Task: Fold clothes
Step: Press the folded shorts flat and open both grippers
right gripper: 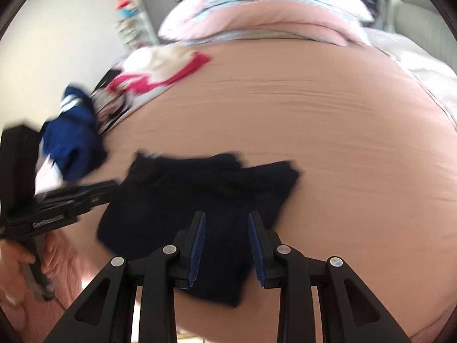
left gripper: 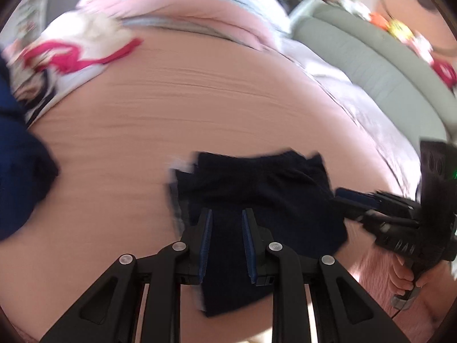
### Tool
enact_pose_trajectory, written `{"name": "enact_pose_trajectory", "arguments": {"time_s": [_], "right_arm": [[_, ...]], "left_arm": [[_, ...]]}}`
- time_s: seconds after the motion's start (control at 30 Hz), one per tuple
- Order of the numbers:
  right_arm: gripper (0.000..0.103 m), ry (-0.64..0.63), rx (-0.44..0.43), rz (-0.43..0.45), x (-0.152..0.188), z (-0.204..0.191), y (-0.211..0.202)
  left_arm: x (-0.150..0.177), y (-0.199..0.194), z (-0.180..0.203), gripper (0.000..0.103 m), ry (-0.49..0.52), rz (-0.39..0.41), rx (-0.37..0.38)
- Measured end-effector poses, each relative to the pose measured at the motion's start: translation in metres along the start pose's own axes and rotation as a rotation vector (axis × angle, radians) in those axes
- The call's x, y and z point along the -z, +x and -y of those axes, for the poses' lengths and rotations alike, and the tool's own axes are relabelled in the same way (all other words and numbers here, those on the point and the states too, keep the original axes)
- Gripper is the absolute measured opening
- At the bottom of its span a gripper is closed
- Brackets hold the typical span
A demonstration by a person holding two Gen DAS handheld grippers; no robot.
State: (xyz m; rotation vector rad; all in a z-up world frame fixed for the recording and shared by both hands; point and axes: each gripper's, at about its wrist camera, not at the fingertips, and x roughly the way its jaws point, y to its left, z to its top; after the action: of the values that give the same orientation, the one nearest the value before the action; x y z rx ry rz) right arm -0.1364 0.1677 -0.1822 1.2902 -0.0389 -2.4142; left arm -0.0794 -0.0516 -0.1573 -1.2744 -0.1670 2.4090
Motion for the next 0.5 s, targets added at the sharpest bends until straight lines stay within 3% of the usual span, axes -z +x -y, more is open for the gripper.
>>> {"name": "enact_pose_trajectory", "arguments": {"time_s": [0.1, 0.2, 0.4, 0.5], "right_arm": [[0.03, -0.112, 0.013, -0.104, 0.015, -0.021, 0.017], [0.03, -0.143, 0.048, -0.1, 0.023, -0.021, 0.015], [0.03, -0.003, 0.125, -0.083, 0.032, 0.011, -0.008], [0.03, 0.036, 0.087, -0.052, 0.036, 0.012, -0.016]], "left_arm": [[-0.001, 0.022, 0.014, 0.019, 0.017, -0.053, -0.068], [0.008, 0.028, 0.023, 0.019, 0.048, -0.099, -0.116], [0.007, 0.006, 0.01, 0.019, 0.007, -0.069, -0.229], [0.013, 0.001, 0.013, 0.021, -0.005, -0.067, -0.196]]}}
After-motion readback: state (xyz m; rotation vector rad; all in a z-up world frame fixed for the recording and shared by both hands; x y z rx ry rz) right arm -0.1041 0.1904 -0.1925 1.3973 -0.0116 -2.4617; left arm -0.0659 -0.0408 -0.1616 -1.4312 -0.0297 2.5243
